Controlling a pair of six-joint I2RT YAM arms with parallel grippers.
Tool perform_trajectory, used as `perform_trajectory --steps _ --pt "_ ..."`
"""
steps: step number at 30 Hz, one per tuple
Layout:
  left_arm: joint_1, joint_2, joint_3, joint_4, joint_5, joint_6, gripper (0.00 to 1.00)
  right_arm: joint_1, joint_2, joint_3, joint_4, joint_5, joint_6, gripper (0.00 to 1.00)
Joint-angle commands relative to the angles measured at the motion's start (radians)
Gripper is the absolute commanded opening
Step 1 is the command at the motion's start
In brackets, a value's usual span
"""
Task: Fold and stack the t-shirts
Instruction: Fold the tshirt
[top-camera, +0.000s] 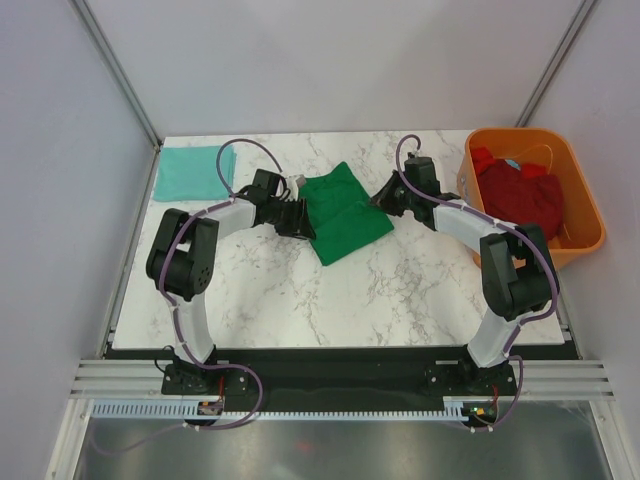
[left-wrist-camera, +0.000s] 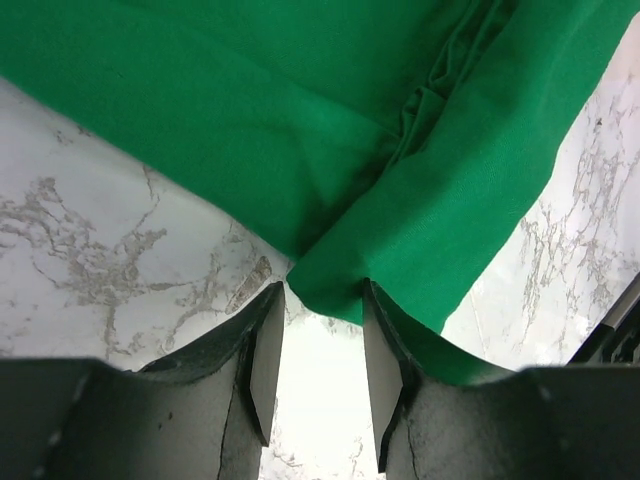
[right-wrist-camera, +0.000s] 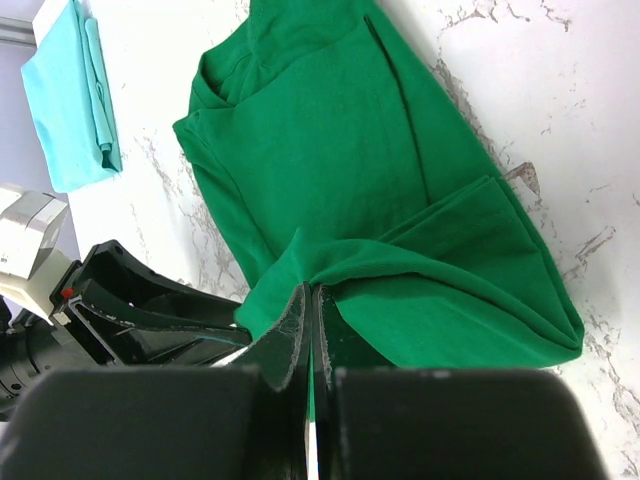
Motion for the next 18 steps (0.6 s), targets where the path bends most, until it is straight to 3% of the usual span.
perform_trajectory --steps 1,7,8,12,18 --pt "0.001 0.012 0.016 0.048 -0.001 0.063 0.45 -0.003 -0.024 -0.007 0.047 -0.019 0.006 0.0" --pt "0.0 0.021 0.008 0.064 0.031 0.063 0.39 -0.003 -0.016 -0.006 0.055 -0.023 0.01 0.0" --pt "0.0 0.018 0.007 0.065 0.031 0.063 0.29 -0.004 -0.019 -0.009 0.055 -0.022 0.009 0.0" --pt "0.0 -0.022 0.007 0.065 0.02 0.058 0.03 -0.01 -0.025 -0.015 0.053 -0.019 0.009 0.0" --pt "0.0 -0.126 0.005 0.062 -0.01 0.026 0.02 -0.012 -0.036 -0.006 0.055 -0.032 0.012 0.0"
